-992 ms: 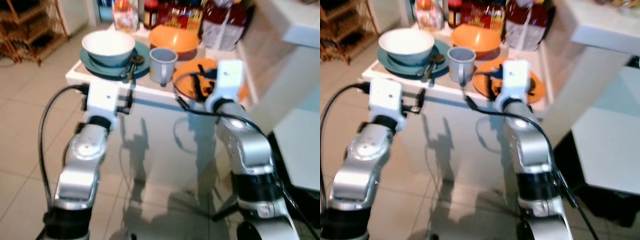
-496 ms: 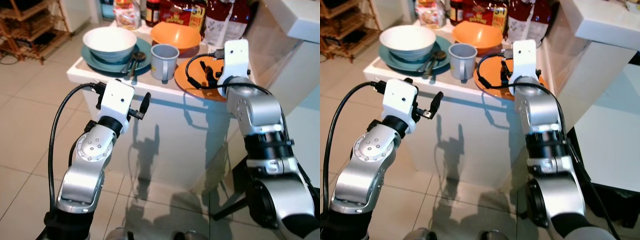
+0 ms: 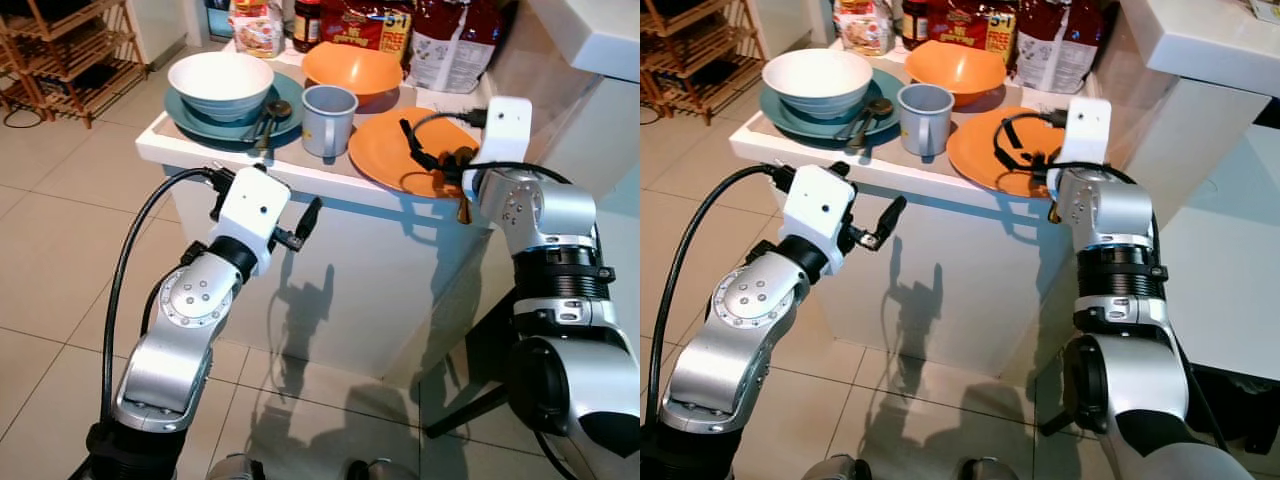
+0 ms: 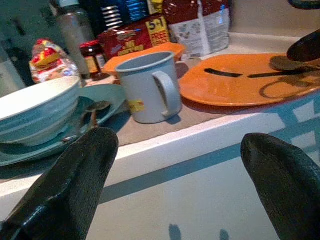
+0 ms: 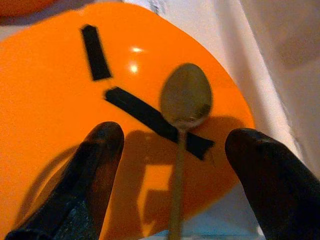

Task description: Setting the table

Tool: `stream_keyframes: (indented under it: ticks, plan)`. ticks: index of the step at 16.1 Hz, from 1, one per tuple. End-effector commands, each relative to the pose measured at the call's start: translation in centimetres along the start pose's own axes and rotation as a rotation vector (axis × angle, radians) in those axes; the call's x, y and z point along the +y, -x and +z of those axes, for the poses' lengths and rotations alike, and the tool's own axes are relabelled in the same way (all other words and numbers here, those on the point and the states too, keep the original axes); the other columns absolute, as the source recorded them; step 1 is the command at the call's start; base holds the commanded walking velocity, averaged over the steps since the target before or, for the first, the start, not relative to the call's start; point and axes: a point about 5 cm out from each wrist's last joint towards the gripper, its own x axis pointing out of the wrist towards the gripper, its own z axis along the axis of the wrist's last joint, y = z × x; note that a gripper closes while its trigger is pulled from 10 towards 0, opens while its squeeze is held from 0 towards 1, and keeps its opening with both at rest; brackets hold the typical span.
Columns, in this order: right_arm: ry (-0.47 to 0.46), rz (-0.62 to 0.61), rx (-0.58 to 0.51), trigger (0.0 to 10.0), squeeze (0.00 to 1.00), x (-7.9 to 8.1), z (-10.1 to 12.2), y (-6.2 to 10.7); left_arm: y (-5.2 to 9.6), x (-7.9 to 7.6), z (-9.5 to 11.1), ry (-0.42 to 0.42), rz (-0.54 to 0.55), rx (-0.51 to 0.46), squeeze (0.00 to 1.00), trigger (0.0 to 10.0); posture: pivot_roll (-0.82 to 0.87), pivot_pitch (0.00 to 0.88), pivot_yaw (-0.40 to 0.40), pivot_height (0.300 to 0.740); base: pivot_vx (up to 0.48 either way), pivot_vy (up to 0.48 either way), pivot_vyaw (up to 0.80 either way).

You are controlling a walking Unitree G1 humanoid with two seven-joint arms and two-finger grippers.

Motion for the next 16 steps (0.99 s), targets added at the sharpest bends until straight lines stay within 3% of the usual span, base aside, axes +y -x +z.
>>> stream_keyframes:
  ticks: [1,5,10,11,12,13,14,16]
  plan:
    - [-0.032,-0.012,-0.026,10.0,0.0,-0.5,1.0,0.0,0.2,-0.6,0.4,0.007,-0.046,-0.009,1.0,10.0,0.03,0.096,-0.073,0.74,0.0,0.0,0.0]
    - [-0.065,-0.009,-0.006,10.0,0.0,-0.5,0.6,-0.6,0.6,-1.6,0.7,0.098,-0.136,-0.021,1.0,10.0,0.03,0.096,-0.076,0.74,0.0,0.0,0.0]
    - [-0.069,-0.002,0.036,10.0,0.0,-0.3,-0.3,-1.1,0.7,-2.1,0.5,0.084,-0.177,-0.003,0.99,10.0,0.03,0.094,-0.077,0.74,0.0,0.0,0.0]
    - [-0.075,-0.002,0.044,6.0,0.0,-0.4,-0.6,-1.3,0.7,-2.0,0.6,0.085,-0.178,-0.001,0.99,10.0,0.03,0.093,-0.077,0.74,0.0,0.0,0.0]
    - [-0.081,0.0,0.048,2.7,0.0,-0.4,-0.8,-1.4,0.8,-2.0,0.6,0.085,-0.18,0.001,0.99,10.0,0.03,0.094,-0.077,0.74,0.0,0.0,0.0]
    - [-0.082,0.0,0.049,2.7,0.0,-0.4,-0.9,-1.5,0.8,-2.0,0.6,0.085,-0.181,0.003,0.99,10.0,0.03,0.094,-0.077,0.74,0.0,0.0,0.0]
    - [-0.081,0.001,0.051,0.0,0.0,-0.4,-0.9,-1.5,0.8,-2.0,0.6,0.084,-0.182,0.004,0.99,10.0,0.04,0.095,-0.078,0.74,0.0,0.0,0.0]
    - [-0.078,0.002,0.053,0.0,0.0,-0.4,-1.0,-1.6,0.8,-2.0,0.5,0.083,-0.183,0.006,0.99,10.0,0.04,0.094,-0.077,0.74,0.0,0.0,0.0]
